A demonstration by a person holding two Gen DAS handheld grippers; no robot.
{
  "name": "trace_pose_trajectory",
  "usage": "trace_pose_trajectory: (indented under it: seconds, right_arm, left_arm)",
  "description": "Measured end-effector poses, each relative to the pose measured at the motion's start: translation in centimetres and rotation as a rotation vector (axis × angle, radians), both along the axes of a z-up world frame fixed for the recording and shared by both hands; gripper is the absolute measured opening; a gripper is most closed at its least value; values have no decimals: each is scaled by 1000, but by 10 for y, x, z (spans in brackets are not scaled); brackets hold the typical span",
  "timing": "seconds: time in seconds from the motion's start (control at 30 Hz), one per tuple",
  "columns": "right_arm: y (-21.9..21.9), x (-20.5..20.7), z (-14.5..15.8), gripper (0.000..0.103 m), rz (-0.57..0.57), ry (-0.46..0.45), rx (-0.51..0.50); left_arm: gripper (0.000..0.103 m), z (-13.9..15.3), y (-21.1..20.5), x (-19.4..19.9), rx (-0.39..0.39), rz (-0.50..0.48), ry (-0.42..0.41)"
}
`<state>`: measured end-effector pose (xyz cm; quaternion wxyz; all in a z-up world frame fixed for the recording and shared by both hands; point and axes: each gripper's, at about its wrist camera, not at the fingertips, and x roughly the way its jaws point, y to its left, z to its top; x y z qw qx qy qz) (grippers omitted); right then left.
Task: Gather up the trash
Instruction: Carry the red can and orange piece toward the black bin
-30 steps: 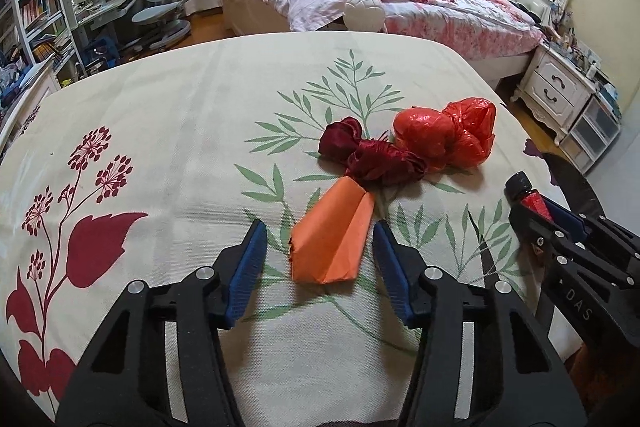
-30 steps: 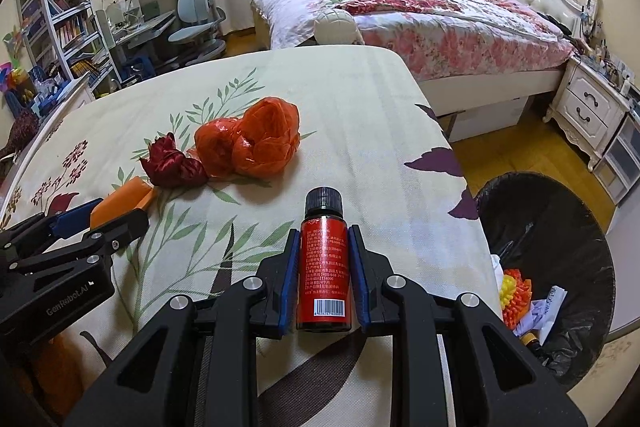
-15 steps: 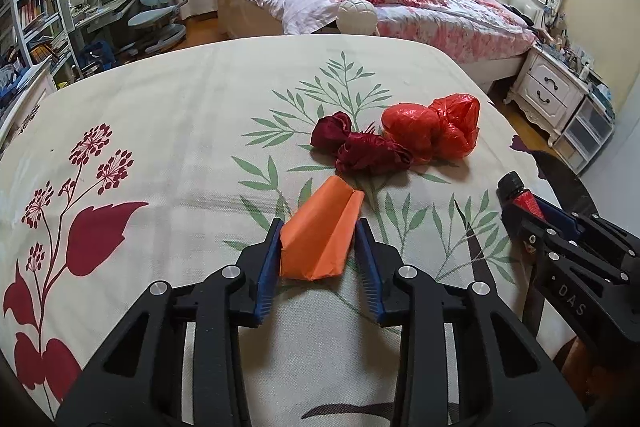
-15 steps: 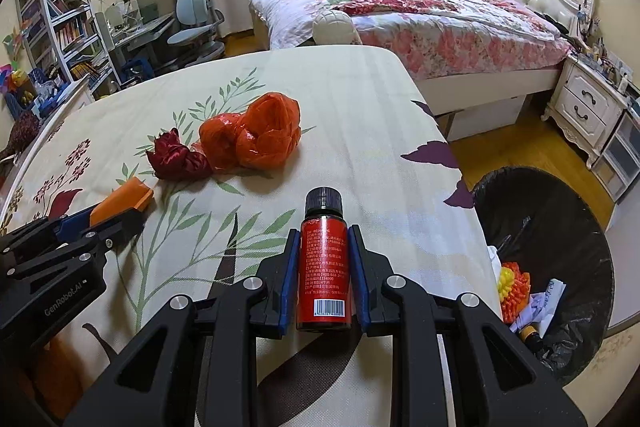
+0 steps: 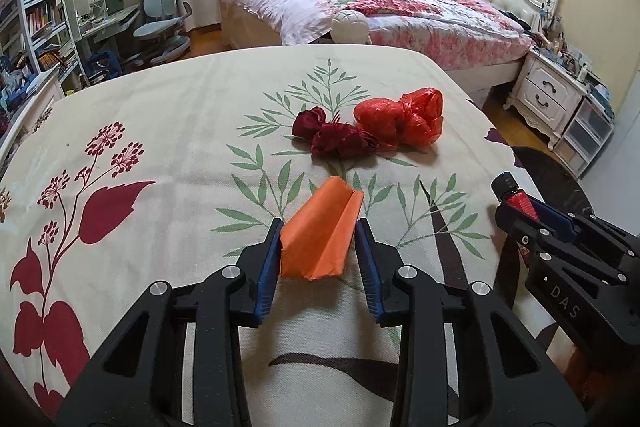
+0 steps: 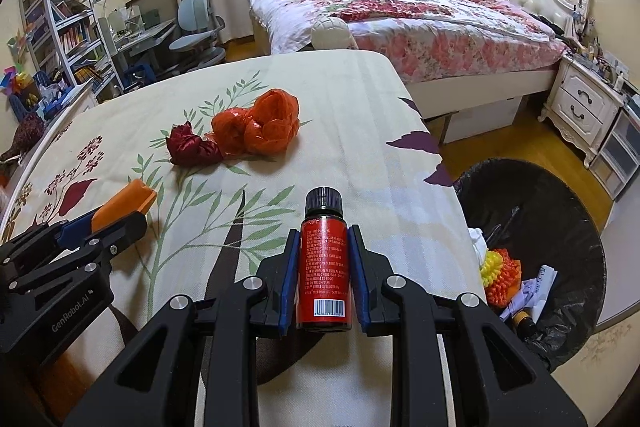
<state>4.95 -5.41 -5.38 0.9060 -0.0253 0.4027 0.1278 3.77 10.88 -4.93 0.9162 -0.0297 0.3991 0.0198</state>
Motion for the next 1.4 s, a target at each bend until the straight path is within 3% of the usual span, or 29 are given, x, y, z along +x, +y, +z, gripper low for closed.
trace_pose_trajectory:
  seconds: [0.67,1.4]
  right_arm:
    - [-54,-21,12,25,-94,-29,24]
    - [-159,0,18,25,-322,-69,23]
  left_arm:
    - [35,10,-64,-15,8,-105,-37]
    - [35,18,-174,21,16,-277,-81]
